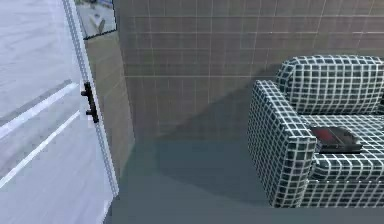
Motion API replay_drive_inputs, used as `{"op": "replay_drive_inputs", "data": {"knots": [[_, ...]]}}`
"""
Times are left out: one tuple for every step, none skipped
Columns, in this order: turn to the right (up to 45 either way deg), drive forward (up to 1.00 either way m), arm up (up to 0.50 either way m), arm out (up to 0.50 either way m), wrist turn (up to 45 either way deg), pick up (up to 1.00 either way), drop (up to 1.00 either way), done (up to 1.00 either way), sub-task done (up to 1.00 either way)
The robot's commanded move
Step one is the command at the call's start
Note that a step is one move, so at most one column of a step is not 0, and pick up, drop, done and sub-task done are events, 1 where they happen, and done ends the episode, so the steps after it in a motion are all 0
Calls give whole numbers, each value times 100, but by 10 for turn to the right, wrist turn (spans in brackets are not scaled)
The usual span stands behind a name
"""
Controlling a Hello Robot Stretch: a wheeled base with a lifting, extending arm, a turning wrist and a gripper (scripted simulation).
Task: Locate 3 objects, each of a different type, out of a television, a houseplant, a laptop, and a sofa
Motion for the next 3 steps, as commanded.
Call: {"op": "replay_drive_inputs", "data": {"knots": [[-450,0,0,0,0,0,0,0,0],[-450,0,0,0,0,0,0,0,0],[-450,0,0,0,0,0,0,0,0]]}}
